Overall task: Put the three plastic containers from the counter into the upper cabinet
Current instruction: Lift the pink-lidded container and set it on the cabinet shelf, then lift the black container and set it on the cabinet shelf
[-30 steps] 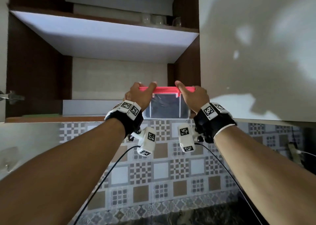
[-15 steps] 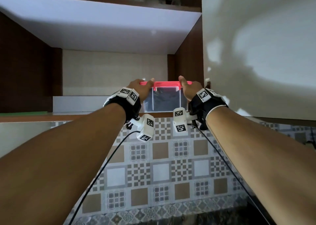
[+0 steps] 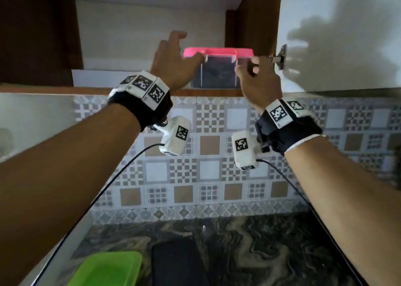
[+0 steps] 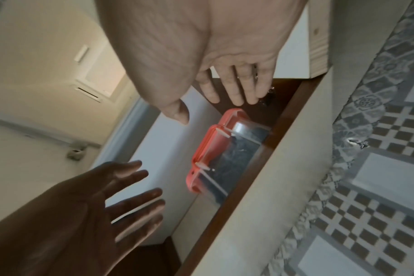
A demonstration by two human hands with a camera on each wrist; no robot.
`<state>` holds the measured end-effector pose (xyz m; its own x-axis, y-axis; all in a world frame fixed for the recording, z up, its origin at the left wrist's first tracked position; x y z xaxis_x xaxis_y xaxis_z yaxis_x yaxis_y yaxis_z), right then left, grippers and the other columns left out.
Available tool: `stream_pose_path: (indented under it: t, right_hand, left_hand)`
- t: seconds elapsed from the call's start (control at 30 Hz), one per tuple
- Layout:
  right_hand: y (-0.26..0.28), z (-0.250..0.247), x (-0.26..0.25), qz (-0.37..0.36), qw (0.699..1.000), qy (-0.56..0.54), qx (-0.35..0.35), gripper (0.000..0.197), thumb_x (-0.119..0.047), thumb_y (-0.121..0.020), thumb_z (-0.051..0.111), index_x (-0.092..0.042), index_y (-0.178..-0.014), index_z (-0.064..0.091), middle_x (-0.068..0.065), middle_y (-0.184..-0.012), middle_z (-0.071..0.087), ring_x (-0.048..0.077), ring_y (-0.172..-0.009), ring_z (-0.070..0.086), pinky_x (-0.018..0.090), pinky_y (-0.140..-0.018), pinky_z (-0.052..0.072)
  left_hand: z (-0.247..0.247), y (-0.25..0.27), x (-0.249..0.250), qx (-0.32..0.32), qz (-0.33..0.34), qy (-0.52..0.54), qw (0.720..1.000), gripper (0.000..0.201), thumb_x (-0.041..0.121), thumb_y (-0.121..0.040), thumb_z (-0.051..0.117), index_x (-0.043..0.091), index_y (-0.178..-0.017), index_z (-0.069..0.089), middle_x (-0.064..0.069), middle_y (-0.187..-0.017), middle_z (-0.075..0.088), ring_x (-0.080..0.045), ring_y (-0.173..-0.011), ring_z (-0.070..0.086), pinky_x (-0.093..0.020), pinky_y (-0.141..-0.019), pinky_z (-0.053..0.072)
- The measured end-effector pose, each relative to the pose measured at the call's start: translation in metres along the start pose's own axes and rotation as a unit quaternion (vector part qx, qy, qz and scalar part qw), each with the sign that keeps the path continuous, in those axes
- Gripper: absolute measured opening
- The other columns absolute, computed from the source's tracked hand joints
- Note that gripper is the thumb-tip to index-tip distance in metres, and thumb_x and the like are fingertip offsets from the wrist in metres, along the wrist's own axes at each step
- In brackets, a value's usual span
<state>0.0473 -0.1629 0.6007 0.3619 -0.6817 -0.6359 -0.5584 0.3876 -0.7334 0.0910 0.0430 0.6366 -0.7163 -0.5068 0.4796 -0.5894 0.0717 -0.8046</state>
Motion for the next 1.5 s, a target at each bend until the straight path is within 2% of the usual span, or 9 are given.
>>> stream_pose_path:
  t: [0.1,0.27,0.47,0.63,0.77,1.03,1.33,1.4,1.5]
  right_hand:
    - [0.069,-0.001,0.014,-0.056,0.997,-0.061,-0.005,0.05,-0.04,-0.096,0.058,-0.016,-0.14,0.053,0.002,-0.142,0.061,0.014,-0.123,0.059,0.034,-0.107,0.047]
    - [0.198,0.033,0.09,-0.069,0.991,-0.071,-0.086,0.043,-0.036,-0.099,0.057,-0.017,-0.138,0.054,0.003,-0.138,0.06,0.018,-0.127,0.059,0.038,-0.104,0.049]
    - [0.342,0.1,0.232,0.128,0.964,-0.063,-0.223,0.039,-0.034,-0.095,0.064,-0.023,-0.132,0.059,-0.002,-0.131,0.064,0.013,-0.117,0.062,0.039,-0.1,0.053]
    - [0.431,0.146,0.329,0.292,0.909,-0.028,-0.297,0.046,-0.032,-0.094,0.067,-0.018,-0.137,0.057,0.009,-0.138,0.061,0.027,-0.117,0.064,0.044,-0.1,0.052]
    - [0.46,0.199,0.385,0.372,0.864,-0.014,-0.338,0.059,-0.035,-0.093,0.069,-0.017,-0.146,0.049,0.015,-0.143,0.057,0.03,-0.124,0.061,0.046,-0.107,0.047]
    - [0.44,0.26,0.395,0.348,0.877,-0.045,-0.33,0.077,-0.034,-0.093,0.069,-0.024,-0.158,0.031,0.006,-0.16,0.041,0.025,-0.146,0.042,0.038,-0.119,0.032]
    - [0.492,0.209,0.367,0.306,0.9,-0.075,-0.301,0.085,-0.023,-0.091,0.073,-0.022,-0.16,0.023,0.0,-0.161,0.036,0.004,-0.144,0.036,0.015,-0.115,0.03]
    - [0.504,0.189,0.349,0.294,0.908,-0.08,-0.288,0.085,-0.021,-0.091,0.073,-0.021,-0.16,0.024,-0.006,-0.157,0.036,-0.008,-0.139,0.032,0.005,-0.111,0.028]
    - [0.513,0.163,0.317,0.281,0.919,-0.086,-0.263,0.084,-0.025,-0.091,0.072,-0.022,-0.16,0.025,-0.007,-0.161,0.033,-0.007,-0.145,0.031,0.019,-0.118,0.031]
  left_hand:
    - [-0.008,0.071,-0.006,-0.013,0.04,0.052,0.998,0.055,0.043,-0.091,0.064,0.025,-0.141,0.048,0.0,-0.133,0.058,-0.011,-0.117,0.057,-0.022,-0.092,0.046]
    - [0.027,0.212,-0.08,-0.08,0.008,0.084,0.993,0.051,0.037,-0.091,0.069,0.027,-0.138,0.055,0.003,-0.13,0.06,-0.004,-0.121,0.058,-0.023,-0.095,0.051]
    - [0.093,0.404,-0.222,-0.184,-0.229,0.015,0.956,0.05,0.033,-0.088,0.074,0.028,-0.135,0.058,0.001,-0.123,0.058,-0.012,-0.112,0.064,-0.033,-0.092,0.055]
    - [0.129,0.527,-0.3,-0.248,-0.386,-0.042,0.888,0.07,0.042,-0.089,0.071,0.026,-0.15,0.042,-0.012,-0.136,0.048,-0.027,-0.125,0.056,-0.033,-0.108,0.043]
    - [0.161,0.554,-0.349,-0.219,-0.455,-0.044,0.862,0.078,0.041,-0.09,0.071,0.025,-0.156,0.033,-0.014,-0.143,0.046,-0.028,-0.133,0.049,-0.031,-0.112,0.035]
    - [0.194,0.529,-0.386,-0.186,-0.461,-0.011,0.868,0.082,0.036,-0.093,0.068,0.026,-0.161,0.023,-0.01,-0.158,0.044,-0.024,-0.146,0.041,-0.031,-0.119,0.031]
    - [0.162,0.564,-0.338,-0.185,-0.436,-0.009,0.881,0.079,0.035,-0.093,0.069,0.031,-0.16,0.027,-0.004,-0.149,0.057,-0.021,-0.136,0.054,-0.018,-0.1,0.037]
    - [0.145,0.573,-0.318,-0.185,-0.426,-0.012,0.886,0.079,0.039,-0.092,0.07,0.032,-0.159,0.029,0.0,-0.141,0.062,-0.022,-0.128,0.06,-0.021,-0.096,0.043]
    - [0.114,0.575,-0.291,-0.176,-0.41,0.006,0.895,0.08,0.055,-0.084,0.064,0.04,-0.156,0.033,0.013,-0.111,0.07,-0.02,-0.086,0.073,-0.031,-0.083,0.057]
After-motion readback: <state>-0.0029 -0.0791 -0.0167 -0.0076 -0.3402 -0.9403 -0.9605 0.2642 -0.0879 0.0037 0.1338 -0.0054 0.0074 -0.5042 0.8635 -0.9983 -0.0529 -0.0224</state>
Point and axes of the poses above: each hand's wrist, its own y-axis away from the middle knuckle, its own z-axis out of the palm, x = y × z, the point moved 5 cm from there along -y, towards the middle knuckle
